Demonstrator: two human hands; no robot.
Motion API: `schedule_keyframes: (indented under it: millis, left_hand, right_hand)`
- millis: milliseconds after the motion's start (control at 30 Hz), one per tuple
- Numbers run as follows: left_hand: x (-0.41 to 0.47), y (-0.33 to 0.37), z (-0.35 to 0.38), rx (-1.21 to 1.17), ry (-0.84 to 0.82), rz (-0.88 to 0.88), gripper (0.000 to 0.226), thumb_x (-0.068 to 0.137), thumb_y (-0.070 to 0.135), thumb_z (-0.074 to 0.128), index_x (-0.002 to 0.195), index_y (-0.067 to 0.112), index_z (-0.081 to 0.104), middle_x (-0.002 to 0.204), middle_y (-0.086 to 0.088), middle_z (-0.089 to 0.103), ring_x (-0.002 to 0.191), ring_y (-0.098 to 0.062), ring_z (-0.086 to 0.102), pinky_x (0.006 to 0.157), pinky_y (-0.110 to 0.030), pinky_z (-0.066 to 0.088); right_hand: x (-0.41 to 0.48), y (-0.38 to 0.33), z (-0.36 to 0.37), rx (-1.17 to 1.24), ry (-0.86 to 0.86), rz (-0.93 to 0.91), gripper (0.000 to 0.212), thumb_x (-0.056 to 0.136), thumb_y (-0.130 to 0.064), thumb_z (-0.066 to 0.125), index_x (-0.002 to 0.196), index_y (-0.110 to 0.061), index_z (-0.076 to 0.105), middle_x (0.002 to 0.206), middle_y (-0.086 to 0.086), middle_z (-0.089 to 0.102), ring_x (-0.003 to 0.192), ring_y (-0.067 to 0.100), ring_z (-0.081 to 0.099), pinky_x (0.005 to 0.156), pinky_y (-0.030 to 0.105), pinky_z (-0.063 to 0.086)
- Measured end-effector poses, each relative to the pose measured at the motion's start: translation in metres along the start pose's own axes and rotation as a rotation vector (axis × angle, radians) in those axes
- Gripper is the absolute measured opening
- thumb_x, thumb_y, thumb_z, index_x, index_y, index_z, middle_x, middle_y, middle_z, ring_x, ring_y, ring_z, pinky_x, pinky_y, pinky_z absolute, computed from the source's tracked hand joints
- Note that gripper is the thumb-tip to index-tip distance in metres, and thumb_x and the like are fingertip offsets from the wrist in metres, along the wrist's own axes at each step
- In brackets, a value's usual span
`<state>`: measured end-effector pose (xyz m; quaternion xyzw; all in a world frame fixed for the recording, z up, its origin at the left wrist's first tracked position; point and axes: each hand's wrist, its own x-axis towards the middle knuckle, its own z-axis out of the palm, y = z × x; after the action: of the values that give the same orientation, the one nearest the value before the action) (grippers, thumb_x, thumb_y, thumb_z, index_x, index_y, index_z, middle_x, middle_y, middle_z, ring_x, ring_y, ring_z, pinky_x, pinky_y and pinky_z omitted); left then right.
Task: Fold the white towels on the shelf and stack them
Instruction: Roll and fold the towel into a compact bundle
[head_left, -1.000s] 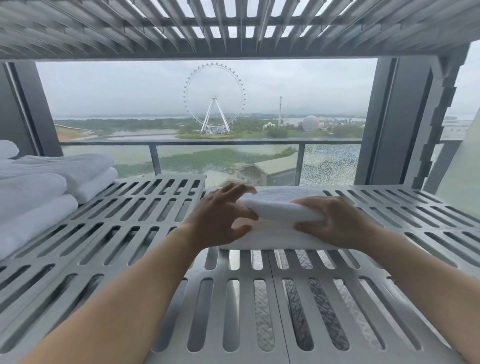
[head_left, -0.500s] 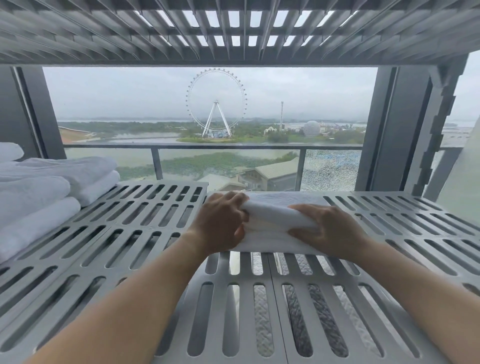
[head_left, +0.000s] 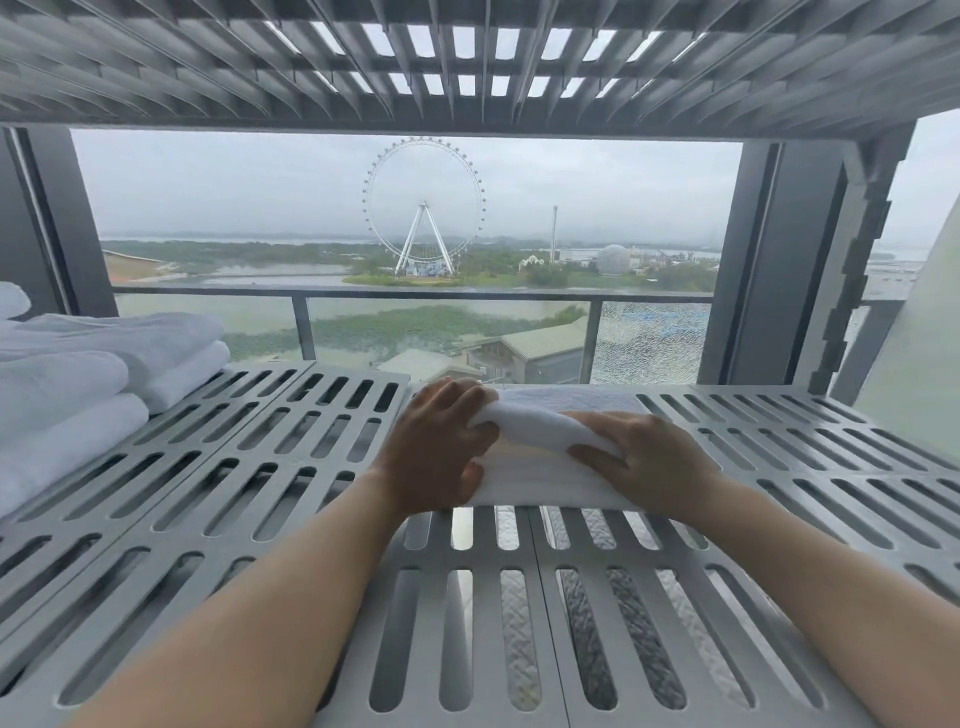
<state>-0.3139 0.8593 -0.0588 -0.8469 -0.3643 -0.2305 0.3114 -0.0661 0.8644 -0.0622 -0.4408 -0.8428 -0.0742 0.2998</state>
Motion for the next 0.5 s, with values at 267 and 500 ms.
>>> schedule_keyframes:
  millis: [267,500]
  left_hand:
    - [0.002,0.007,-0.003,-0.067,0.037,-0.037,0.053,0.071,0.034,0.061,0.120,0.018,0.047,0.108,-0.005,0.066,0.089,-0.027,0.064,0.090,-0.048,0.046]
    - [-0.003,-0.006,-0.006,-0.082,-0.104,-0.160,0.054,0.071,0.018,0.066,0.124,0.016,0.055,0.104,-0.004,0.064,0.092,-0.025,0.061,0.068,-0.036,0.051]
  right_hand:
    - [-0.001,-0.001,-0.009,0.091,-0.049,-0.019,0.031,0.090,-0.028,0.055,0.121,-0.028,0.058,0.114,-0.005,0.066,0.100,0.019,0.062,0.081,0.038,0.049]
    - [0.001,0.005,-0.009,0.070,-0.055,0.026,0.048,0.078,-0.012,0.056,0.124,-0.024,0.056,0.120,0.000,0.064,0.109,0.021,0.059,0.090,0.037,0.047]
